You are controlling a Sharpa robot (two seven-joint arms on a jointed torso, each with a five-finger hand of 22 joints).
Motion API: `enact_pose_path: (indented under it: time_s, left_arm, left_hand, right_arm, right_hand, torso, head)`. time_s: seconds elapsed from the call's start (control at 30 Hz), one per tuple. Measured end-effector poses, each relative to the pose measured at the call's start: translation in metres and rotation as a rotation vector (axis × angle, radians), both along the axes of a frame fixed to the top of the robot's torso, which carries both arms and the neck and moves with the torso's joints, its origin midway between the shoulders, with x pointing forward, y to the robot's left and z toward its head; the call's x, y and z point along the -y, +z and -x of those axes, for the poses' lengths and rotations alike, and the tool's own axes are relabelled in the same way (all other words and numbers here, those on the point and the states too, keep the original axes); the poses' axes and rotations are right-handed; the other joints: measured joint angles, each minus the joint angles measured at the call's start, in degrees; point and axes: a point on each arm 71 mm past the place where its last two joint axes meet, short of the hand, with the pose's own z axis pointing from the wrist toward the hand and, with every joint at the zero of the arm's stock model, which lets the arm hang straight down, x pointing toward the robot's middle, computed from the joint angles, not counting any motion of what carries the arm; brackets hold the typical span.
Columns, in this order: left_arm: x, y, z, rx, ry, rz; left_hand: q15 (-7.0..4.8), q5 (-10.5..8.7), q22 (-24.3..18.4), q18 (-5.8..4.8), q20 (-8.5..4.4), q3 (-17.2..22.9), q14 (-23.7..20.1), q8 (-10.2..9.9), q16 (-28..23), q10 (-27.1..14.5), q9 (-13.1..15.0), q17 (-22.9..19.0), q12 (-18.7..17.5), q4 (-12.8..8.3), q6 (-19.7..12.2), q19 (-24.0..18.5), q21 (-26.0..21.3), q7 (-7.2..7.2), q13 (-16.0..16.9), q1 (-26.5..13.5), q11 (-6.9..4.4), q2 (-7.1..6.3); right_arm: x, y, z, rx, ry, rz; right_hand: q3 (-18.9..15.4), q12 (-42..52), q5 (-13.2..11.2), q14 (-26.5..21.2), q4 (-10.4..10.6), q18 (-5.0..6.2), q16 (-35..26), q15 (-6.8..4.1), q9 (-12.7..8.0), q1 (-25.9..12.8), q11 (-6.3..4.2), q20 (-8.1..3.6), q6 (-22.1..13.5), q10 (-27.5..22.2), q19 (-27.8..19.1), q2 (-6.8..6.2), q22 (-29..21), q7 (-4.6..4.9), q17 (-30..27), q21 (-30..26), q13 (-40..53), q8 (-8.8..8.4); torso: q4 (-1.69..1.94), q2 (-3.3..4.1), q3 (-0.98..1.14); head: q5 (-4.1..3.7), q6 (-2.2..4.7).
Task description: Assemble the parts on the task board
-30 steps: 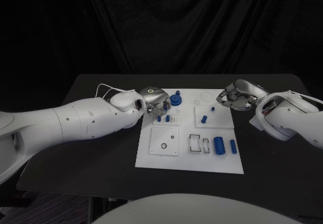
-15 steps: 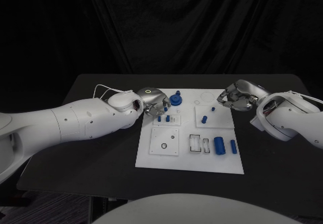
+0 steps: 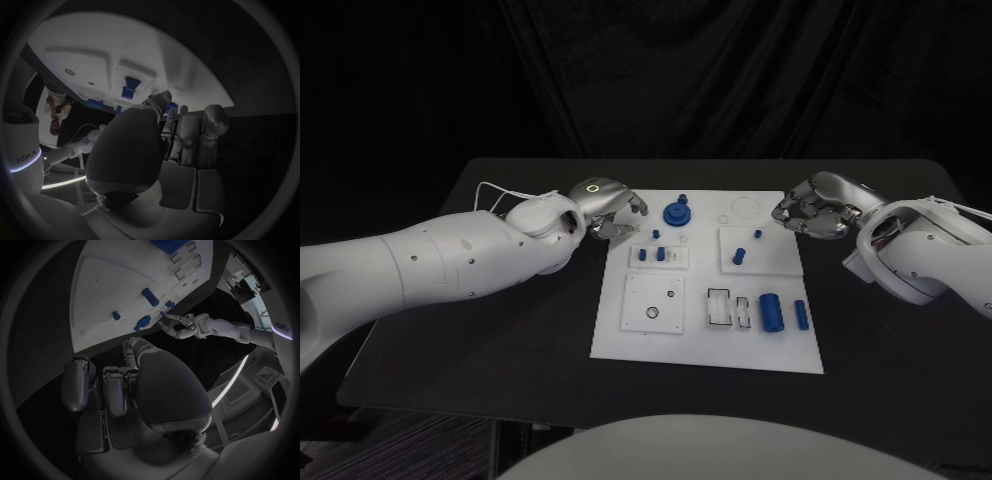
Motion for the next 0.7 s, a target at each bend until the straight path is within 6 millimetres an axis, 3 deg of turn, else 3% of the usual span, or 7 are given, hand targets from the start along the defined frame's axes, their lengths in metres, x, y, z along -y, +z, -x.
enact_pose_path:
  time_s: [0.07, 0.2, 0.27, 0.37, 0.43, 0.57, 0.7]
  left_arm:
    - [-0.013, 0.003, 0.001, 0.030, 0.017, 0.018]
    - [-0.038, 0.009, 0.006, 0.078, 0.047, 0.073]
    - [-0.049, 0.012, 0.008, 0.086, 0.057, 0.115]
    - [-0.068, 0.017, 0.015, 0.070, 0.061, 0.213]
    - [-0.080, 0.021, 0.021, 0.055, 0.055, 0.289]
    - [-0.089, 0.029, 0.035, 0.019, 0.020, 0.443]
    - [-0.082, 0.035, 0.048, -0.043, -0.019, 0.608]
  left_hand:
    - [0.22, 0.00, -9.28, 2.57, -0.17, 0.20, -9.37, 0.25, -8.93, -1.81, -0.23, -11.15, 1.51, -0.31, 0.76, -9.47, -15.65, 0.46, 0.52, 0.39, -0.07, 0.27]
    - [3.33, 0.01, -23.40, 2.51, 2.94, -0.39, -25.97, 0.60, -28.12, -12.92, -0.44, -23.64, 7.02, 0.53, 0.67, -22.11, -38.51, 1.86, 3.01, 1.22, -2.12, 0.36]
    - [4.61, 0.01, -27.87, 2.50, 4.23, -2.05, -30.33, 0.85, -31.65, -17.86, -0.47, -25.46, 10.45, 1.62, 0.06, -24.87, -44.67, 1.85, 4.09, 1.22, -1.57, 0.36]
    - [6.81, 1.54, -26.86, 1.48, 5.36, -7.13, -38.14, 1.65, -35.84, -26.80, -0.39, -28.31, 14.31, 6.10, -0.88, -26.18, -45.32, 3.17, 4.51, 1.85, 1.33, -0.27]
    - [6.95, 2.13, -24.84, 1.07, 4.85, -9.43, -40.15, 2.21, -36.77, -29.04, -0.46, -29.95, 17.40, 8.40, -1.43, -28.33, -44.87, 1.93, 4.45, 0.86, 0.64, 0.72]
    - [6.50, 1.58, -24.25, 1.02, 3.51, -12.19, -46.16, 2.47, -42.19, -30.60, -1.61, -35.22, 20.81, 8.88, -1.12, -36.16, -47.99, 0.61, 1.46, -2.42, 0.02, 2.41]
    - [7.33, 2.31, -25.67, 0.20, 4.06, -12.65, -47.93, 1.90, -46.31, -30.41, -3.21, -40.88, 21.84, 8.91, -1.01, -41.85, -51.80, 0.55, -3.93, -4.28, 2.03, 5.09]
  right_arm:
    - [0.003, 0.001, 0.001, 0.002, -0.005, -0.001]
    - [0.008, 0.003, 0.004, 0.013, -0.011, -0.008]
    - [0.010, 0.007, 0.004, 0.025, -0.014, -0.010]
    - [0.011, 0.019, 0.000, 0.057, -0.017, -0.011]
    - [0.010, 0.029, -0.003, 0.084, -0.016, -0.010]
    - [0.007, 0.041, -0.006, 0.118, -0.002, 0.000]
    - [0.002, 0.045, -0.005, 0.139, 0.020, 0.017]
  right_hand:
    - [-0.17, 0.00, 0.18, -0.14, -0.21, 0.84, 0.00, -0.18, 0.68, -0.45, -0.51, -0.12, 1.48, -0.25, -0.57, -0.49, 0.00, -0.38, 0.00, -0.99, 0.00, 1.28]
    - [-1.12, -0.43, 1.05, -0.09, -1.75, 1.74, 0.00, -0.92, 3.80, 0.03, -1.15, -0.59, 2.01, -0.11, -2.70, -1.04, 0.00, -1.28, 0.00, -3.82, 0.00, 5.01]
    - [-1.34, -1.47, 1.22, -0.09, -1.99, 1.74, 0.00, -0.92, 5.22, 0.03, -1.15, -0.66, 1.36, -0.11, -3.81, -1.04, 0.00, -1.26, 0.00, -5.42, 0.00, 6.59]
    - [-0.68, -9.27, 1.48, -0.09, -2.30, 2.65, -0.69, -0.93, 8.69, 0.04, -0.94, -0.36, -1.01, -10.14, -6.59, -1.80, 0.00, -0.80, 0.00, -9.58, -0.01, 9.00]
    - [0.19, -14.81, 1.48, -0.02, -2.03, 2.79, -3.38, -0.59, 10.19, 0.20, -0.59, -0.08, -2.53, -18.18, -8.16, -2.24, 0.00, -0.44, 0.00, -12.21, -2.30, 10.13]
    - [2.42, -30.97, 1.48, -0.98, -1.26, 4.10, -8.93, 0.40, 11.91, 0.55, 0.35, 0.57, -4.91, -38.68, -11.80, -3.53, 0.00, 0.36, 0.00, -18.07, -17.87, 11.02]
    - [3.93, -37.10, 1.48, -3.16, -0.89, 4.43, -11.18, 1.15, 12.17, 0.86, 1.31, 1.22, -6.61, -42.84, -14.22, -4.28, -0.01, 1.23, 0.00, -21.75, -23.82, 11.06]
  torso:
    - [0.01, 0.01, -0.01]
    - [0.02, 0.02, -0.02]
    - [0.02, 0.02, -0.02]
    - [0.02, 0.01, -0.03]
    - [0.02, 0.00, -0.04]
    - [0.06, -0.07, -0.13]
    - [0.28, -0.07, -0.24]
  head:
    - [-0.04, 0.00]
    - [0.19, 0.00]
    - [0.41, 0.00]
    - [0.47, 0.00]
    - [0.33, 0.00]
    - [0.14, 0.00]
    - [-0.08, 0.00]
